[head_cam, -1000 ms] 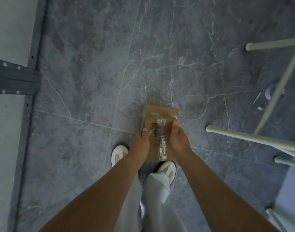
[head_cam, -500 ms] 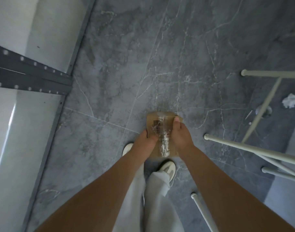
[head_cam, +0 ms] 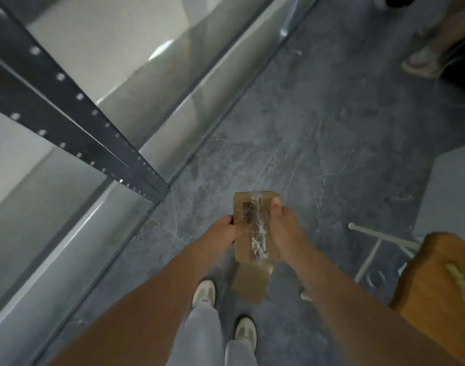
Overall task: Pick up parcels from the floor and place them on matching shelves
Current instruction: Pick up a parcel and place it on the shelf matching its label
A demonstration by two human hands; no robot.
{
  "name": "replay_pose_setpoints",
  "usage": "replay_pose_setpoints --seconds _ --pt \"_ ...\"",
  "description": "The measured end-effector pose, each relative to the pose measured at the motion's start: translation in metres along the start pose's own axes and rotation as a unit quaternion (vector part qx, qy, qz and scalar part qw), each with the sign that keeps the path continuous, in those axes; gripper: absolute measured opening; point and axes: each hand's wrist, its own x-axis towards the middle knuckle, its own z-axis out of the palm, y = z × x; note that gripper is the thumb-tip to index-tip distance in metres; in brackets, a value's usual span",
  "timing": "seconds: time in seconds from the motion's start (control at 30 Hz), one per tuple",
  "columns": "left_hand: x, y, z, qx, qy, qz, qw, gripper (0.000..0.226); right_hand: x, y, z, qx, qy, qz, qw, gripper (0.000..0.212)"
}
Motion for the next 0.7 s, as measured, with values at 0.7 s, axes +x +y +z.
replay_pose_setpoints --seconds 0.7 --pt "-0.452 0.186 -0.106 0.176 0.335 0.409 0.831 0.044 -0.344 -0.311 -0.113 0.019 -0.100 -0.343 0.934 0.068"
